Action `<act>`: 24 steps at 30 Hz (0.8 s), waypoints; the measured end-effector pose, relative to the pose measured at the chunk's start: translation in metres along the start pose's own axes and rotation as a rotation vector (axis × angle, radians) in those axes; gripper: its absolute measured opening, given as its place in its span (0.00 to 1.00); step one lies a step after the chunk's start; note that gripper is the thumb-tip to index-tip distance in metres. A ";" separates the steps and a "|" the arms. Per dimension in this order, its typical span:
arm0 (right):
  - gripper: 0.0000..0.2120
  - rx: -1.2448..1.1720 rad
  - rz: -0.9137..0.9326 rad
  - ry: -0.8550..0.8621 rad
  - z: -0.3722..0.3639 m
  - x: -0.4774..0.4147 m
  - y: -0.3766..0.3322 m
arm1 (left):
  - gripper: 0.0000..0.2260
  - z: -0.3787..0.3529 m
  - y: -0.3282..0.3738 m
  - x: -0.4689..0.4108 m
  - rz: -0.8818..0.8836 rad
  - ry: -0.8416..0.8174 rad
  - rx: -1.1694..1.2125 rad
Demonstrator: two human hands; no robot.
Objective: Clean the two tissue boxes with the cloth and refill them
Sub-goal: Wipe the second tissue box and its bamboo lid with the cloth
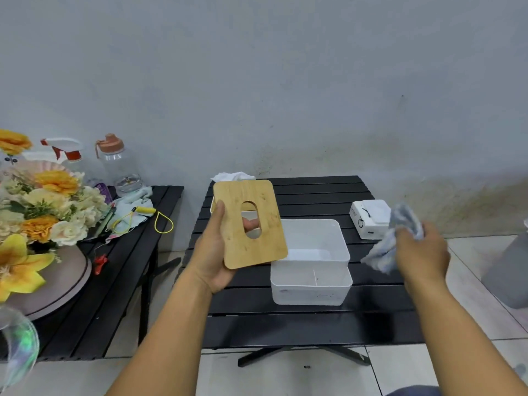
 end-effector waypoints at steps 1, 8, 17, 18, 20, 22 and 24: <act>0.03 -0.134 0.030 0.027 0.005 0.006 -0.021 | 0.31 -0.003 -0.001 -0.001 -0.014 0.010 -0.022; 0.12 -0.385 0.525 -0.201 -0.034 0.115 -0.138 | 0.37 -0.029 -0.020 0.004 -0.003 0.027 -0.129; 0.28 -0.065 0.935 -0.491 -0.080 0.226 -0.117 | 0.24 -0.033 -0.023 0.002 0.023 -0.080 -0.047; 0.28 -0.053 1.036 -0.412 -0.077 0.227 -0.122 | 0.25 -0.033 -0.021 0.002 0.022 -0.085 -0.058; 0.30 -0.052 1.065 -0.290 -0.077 0.214 -0.128 | 0.24 -0.038 -0.023 0.003 0.019 -0.086 -0.127; 0.31 0.005 0.925 -0.288 -0.084 0.188 -0.131 | 0.26 -0.042 -0.030 0.007 0.051 -0.076 -0.143; 0.28 0.068 0.776 -0.378 -0.092 0.169 -0.124 | 0.26 -0.045 -0.037 0.008 0.079 -0.080 -0.141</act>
Point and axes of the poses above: each hand's wrist, its own x-axis away from the middle knuckle, its own z-axis out of the back of the hand, y = z × x, the point moved 9 cm from there along -x, towards the middle knuckle, and after that the axes turned 12 degrees about y, right-handed, at the moved point
